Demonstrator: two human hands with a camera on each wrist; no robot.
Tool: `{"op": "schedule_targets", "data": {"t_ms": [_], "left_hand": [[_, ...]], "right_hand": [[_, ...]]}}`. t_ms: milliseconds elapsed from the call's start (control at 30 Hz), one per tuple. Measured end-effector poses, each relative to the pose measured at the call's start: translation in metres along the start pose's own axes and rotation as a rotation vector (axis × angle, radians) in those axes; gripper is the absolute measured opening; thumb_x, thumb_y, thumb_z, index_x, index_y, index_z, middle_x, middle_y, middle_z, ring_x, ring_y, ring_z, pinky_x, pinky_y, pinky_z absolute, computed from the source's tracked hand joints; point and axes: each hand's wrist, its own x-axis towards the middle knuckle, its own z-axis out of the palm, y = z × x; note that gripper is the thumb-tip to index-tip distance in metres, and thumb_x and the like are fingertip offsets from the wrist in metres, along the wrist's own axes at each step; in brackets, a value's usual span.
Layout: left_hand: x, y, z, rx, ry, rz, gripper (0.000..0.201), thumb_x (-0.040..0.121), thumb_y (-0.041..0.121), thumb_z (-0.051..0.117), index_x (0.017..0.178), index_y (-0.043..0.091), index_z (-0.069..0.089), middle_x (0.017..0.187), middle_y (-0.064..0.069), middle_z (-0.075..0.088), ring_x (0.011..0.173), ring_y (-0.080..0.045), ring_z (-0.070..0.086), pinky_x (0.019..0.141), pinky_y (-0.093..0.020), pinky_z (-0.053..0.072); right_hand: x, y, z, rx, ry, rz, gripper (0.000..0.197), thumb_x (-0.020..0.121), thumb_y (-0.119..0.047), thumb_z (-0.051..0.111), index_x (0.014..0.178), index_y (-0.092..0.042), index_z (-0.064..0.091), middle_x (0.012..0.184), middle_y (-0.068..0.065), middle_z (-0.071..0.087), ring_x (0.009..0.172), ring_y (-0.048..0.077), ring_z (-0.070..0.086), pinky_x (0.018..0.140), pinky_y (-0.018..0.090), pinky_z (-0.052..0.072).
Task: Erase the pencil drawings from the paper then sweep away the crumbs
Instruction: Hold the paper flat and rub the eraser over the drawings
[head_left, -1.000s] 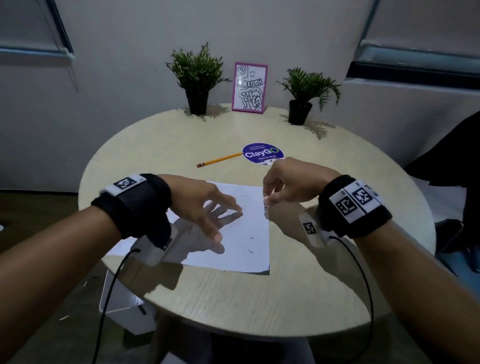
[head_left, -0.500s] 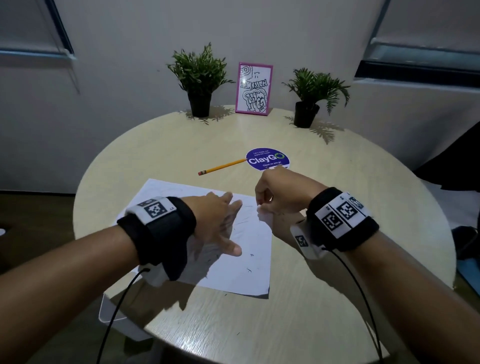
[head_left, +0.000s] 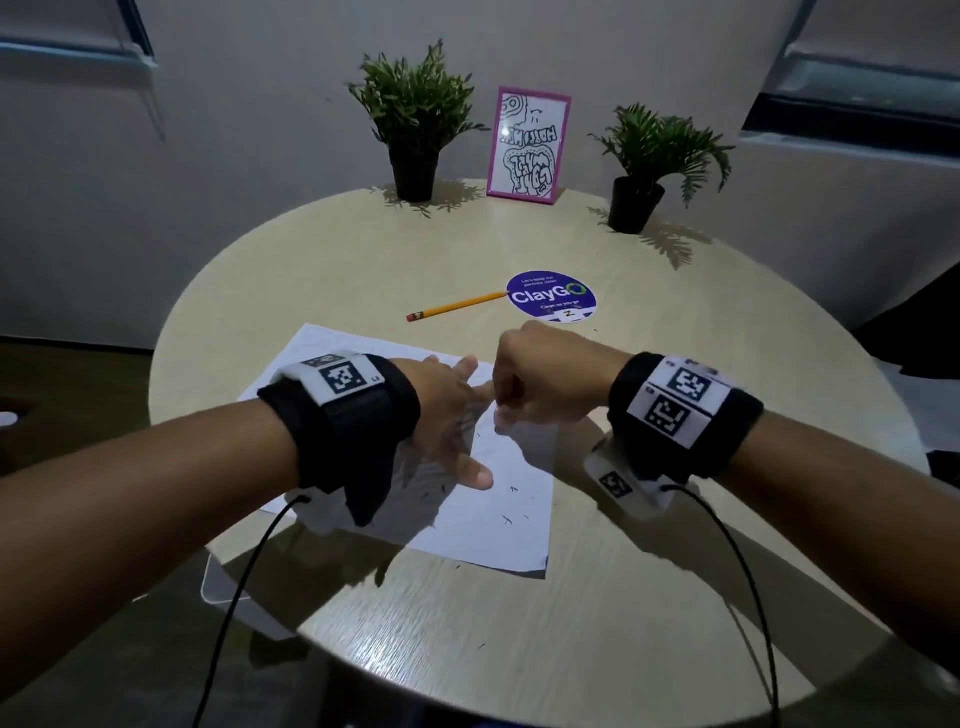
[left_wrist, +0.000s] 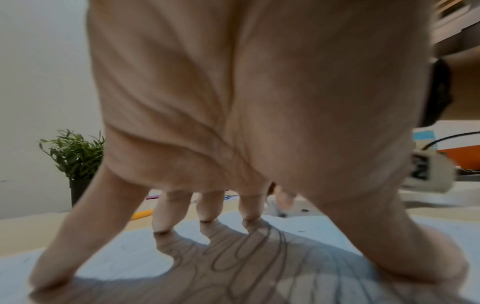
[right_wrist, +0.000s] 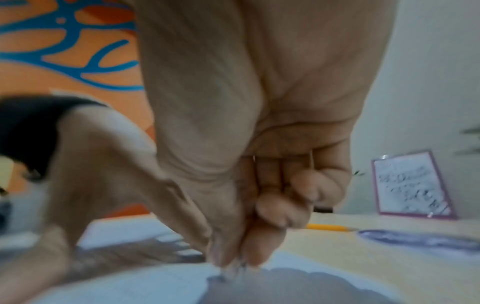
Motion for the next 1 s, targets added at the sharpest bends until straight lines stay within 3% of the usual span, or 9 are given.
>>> {"op": "schedule_targets", "data": {"t_ms": [100, 167, 300, 433, 567, 733, 867, 933, 1000], "left_hand": [[-0.003, 0.004, -0.003, 0.009, -0.011, -0.022, 0.114, 0.079, 0.077, 0.055, 0.154, 0.037, -0.02, 0.164, -0.005, -0.02, 0.151, -0.041, 0.0, 0.117, -0.058, 0.022], [-0.006, 0.004, -0.005, 0.011, -0.008, -0.015, 0.111, 0.08, 0.077, 0.055, 0.154, 0.038, -0.018, 0.165, -0.006, -0.02, 0.151, -0.04, 0.001, 0.117, -0.057, 0.022], [-0.006, 0.006, -0.004, 0.032, -0.001, 0.001, 0.103, 0.08, 0.077, 0.054, 0.155, 0.042, -0.008, 0.165, -0.009, -0.016, 0.151, -0.041, 0.008, 0.115, -0.055, 0.024], [-0.005, 0.013, -0.007, 0.08, -0.017, -0.042, 0.118, 0.077, 0.078, 0.058, 0.154, 0.035, -0.02, 0.165, -0.013, -0.014, 0.15, -0.042, 0.014, 0.113, -0.053, 0.031], [-0.008, 0.016, -0.01, 0.072, -0.047, -0.063, 0.122, 0.075, 0.078, 0.061, 0.153, 0.035, -0.022, 0.164, -0.011, -0.02, 0.151, -0.041, 0.003, 0.114, -0.056, 0.026], [-0.002, 0.011, -0.009, 0.042, -0.066, -0.042, 0.122, 0.068, 0.081, 0.063, 0.154, 0.043, -0.014, 0.163, -0.012, -0.022, 0.15, -0.045, -0.006, 0.114, -0.064, 0.023], [0.002, 0.01, -0.007, 0.084, -0.065, -0.064, 0.126, 0.069, 0.084, 0.058, 0.15, 0.038, -0.027, 0.162, -0.012, -0.025, 0.15, -0.044, -0.006, 0.115, -0.063, 0.023], [0.002, 0.01, -0.008, 0.093, -0.065, -0.06, 0.126, 0.07, 0.084, 0.058, 0.151, 0.037, -0.027, 0.162, -0.012, -0.025, 0.15, -0.045, -0.007, 0.115, -0.064, 0.023], [0.0, 0.01, -0.009, 0.084, -0.073, -0.05, 0.122, 0.07, 0.081, 0.059, 0.154, 0.038, -0.018, 0.163, -0.012, -0.024, 0.15, -0.045, -0.006, 0.114, -0.063, 0.022]], "right_hand": [[0.008, 0.013, -0.001, -0.046, 0.103, 0.132, 0.027, 0.083, -0.036, 0.077, 0.096, -0.012, 0.072, 0.092, 0.009, 0.068, 0.081, 0.029, 0.064, 0.062, 0.03, 0.042], [0.004, 0.009, 0.003, -0.063, 0.103, 0.098, 0.024, 0.085, -0.032, 0.075, 0.097, -0.012, 0.07, 0.09, 0.009, 0.063, 0.085, 0.031, 0.063, 0.063, 0.031, 0.039], [-0.013, -0.008, 0.009, -0.012, 0.021, -0.032, 0.012, 0.085, -0.033, 0.074, 0.086, -0.021, 0.071, 0.08, 0.001, 0.054, 0.081, 0.024, 0.057, 0.064, 0.028, 0.037], [-0.003, 0.013, 0.003, -0.014, 0.096, 0.063, 0.017, 0.083, -0.037, 0.076, 0.086, -0.02, 0.074, 0.084, 0.003, 0.068, 0.077, 0.022, 0.058, 0.06, 0.027, 0.037], [-0.001, 0.012, 0.006, -0.09, 0.131, 0.047, 0.019, 0.084, -0.037, 0.076, 0.09, -0.02, 0.071, 0.088, 0.006, 0.066, 0.082, 0.028, 0.062, 0.059, 0.028, 0.034], [-0.018, -0.007, 0.008, 0.036, -0.011, -0.046, 0.025, 0.083, -0.035, 0.078, 0.07, -0.031, 0.057, 0.071, -0.015, 0.052, 0.078, 0.009, 0.048, 0.059, 0.027, 0.034], [-0.005, 0.007, 0.007, 0.01, 0.097, 0.04, 0.019, 0.083, -0.04, 0.078, 0.081, -0.023, 0.069, 0.086, 0.004, 0.067, 0.078, 0.021, 0.058, 0.057, 0.025, 0.032], [-0.003, 0.007, 0.008, -0.027, 0.123, 0.042, 0.02, 0.084, -0.039, 0.077, 0.087, -0.02, 0.07, 0.089, 0.005, 0.067, 0.08, 0.024, 0.06, 0.058, 0.026, 0.032], [-0.009, -0.002, 0.009, -0.001, 0.077, -0.024, 0.018, 0.084, -0.035, 0.077, 0.078, -0.027, 0.062, 0.081, -0.002, 0.061, 0.08, 0.019, 0.058, 0.057, 0.028, 0.031]]}}
